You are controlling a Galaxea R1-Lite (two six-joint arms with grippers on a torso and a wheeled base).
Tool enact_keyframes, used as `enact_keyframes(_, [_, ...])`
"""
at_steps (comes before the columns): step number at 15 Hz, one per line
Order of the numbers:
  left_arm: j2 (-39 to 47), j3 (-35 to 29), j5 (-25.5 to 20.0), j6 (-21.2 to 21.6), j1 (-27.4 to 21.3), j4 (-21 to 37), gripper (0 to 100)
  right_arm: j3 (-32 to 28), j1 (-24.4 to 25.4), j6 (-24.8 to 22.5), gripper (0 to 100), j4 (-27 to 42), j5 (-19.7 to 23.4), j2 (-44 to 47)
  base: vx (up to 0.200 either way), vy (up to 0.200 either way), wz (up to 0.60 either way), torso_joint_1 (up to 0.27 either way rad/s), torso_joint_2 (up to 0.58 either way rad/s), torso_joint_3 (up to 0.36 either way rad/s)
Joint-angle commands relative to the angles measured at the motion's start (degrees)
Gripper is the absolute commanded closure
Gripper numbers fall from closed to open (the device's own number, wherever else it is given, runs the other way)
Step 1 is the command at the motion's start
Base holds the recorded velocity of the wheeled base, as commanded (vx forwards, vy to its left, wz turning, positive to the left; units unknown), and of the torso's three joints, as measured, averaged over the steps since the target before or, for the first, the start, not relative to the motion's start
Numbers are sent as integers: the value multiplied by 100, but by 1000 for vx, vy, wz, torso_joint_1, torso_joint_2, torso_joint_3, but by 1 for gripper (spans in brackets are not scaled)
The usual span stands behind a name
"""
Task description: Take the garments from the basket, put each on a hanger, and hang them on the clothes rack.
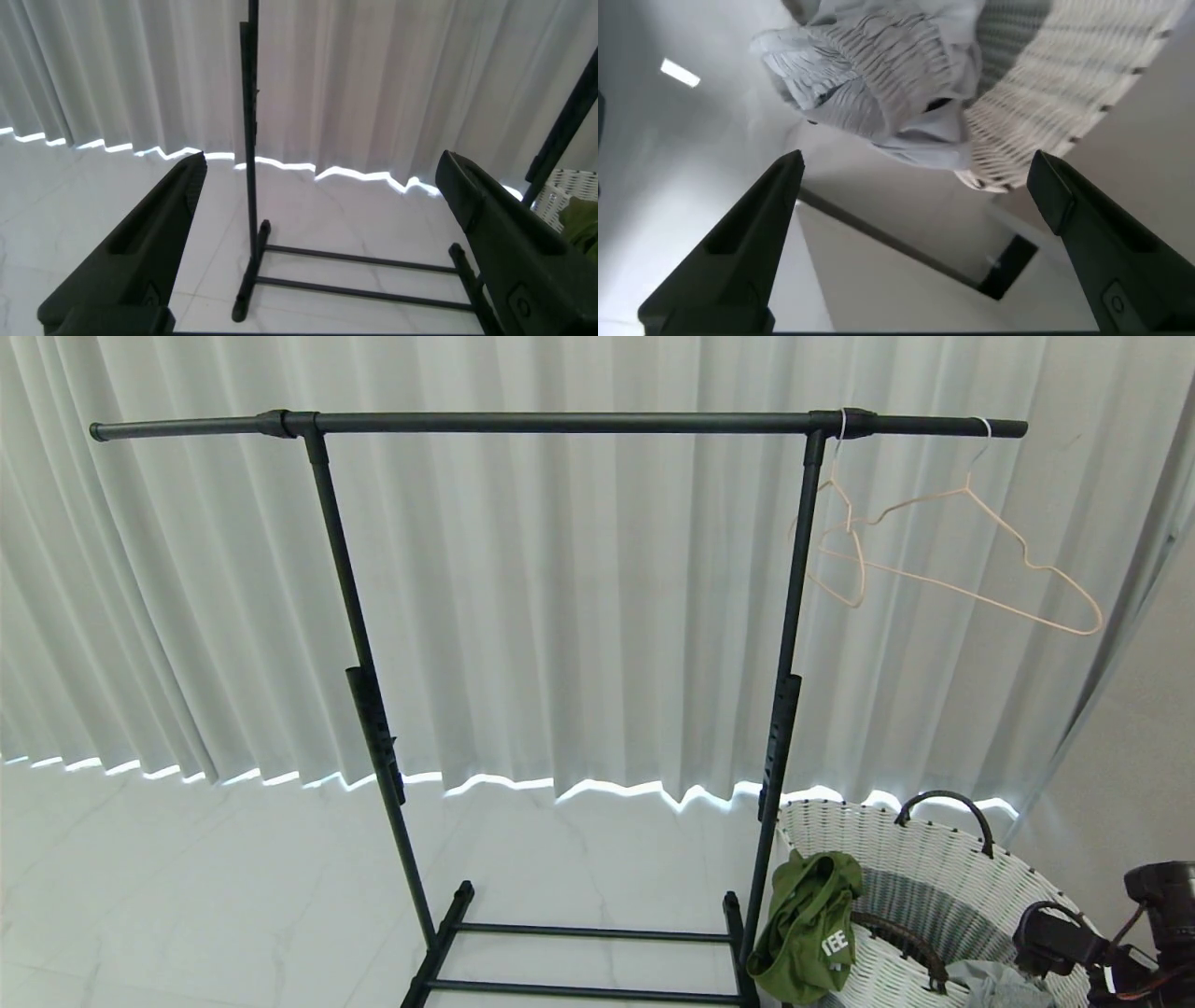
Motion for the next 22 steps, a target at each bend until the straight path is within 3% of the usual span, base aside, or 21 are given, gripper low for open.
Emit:
enact_keyframes(1, [0, 0, -5, 5, 0, -1, 0, -217, -157, 3, 0, -84, 16, 814, 0, 0, 0, 0, 0, 0])
enact_keyframes(6, [0, 0, -5, -4, 0, -1, 0, -956, -148, 3, 0, -93, 253, 1351, 0, 0, 0, 0, 0, 0])
enact_keyframes(11, [0, 0, 3, -4, 0, -1, 0, -956, -148, 11, 0, -321, 253, 1447, 0, 0, 0, 0, 0, 0])
enact_keyframes(12, [0, 0, 3, -4, 0, -1, 0, -859, -148, 11, 100, -602, 253, 1500, 0, 0, 0, 0, 0, 0])
enact_keyframes(17, [0, 0, 3, -4, 0, -1, 0, -560, -131, 11, 100, -954, 262, 1280, 0, 0, 0, 0, 0, 0])
enact_keyframes(20, [0, 0, 3, -4, 0, -1, 0, 29, -34, -15, 100, -875, 174, 155, 0, 0, 0, 0, 0, 0])
enact_keyframes(22, [0, 0, 3, -4, 0, -1, 0, 125, 98, 20, 100, -224, 130, -935, 0, 0, 0, 0, 0, 0])
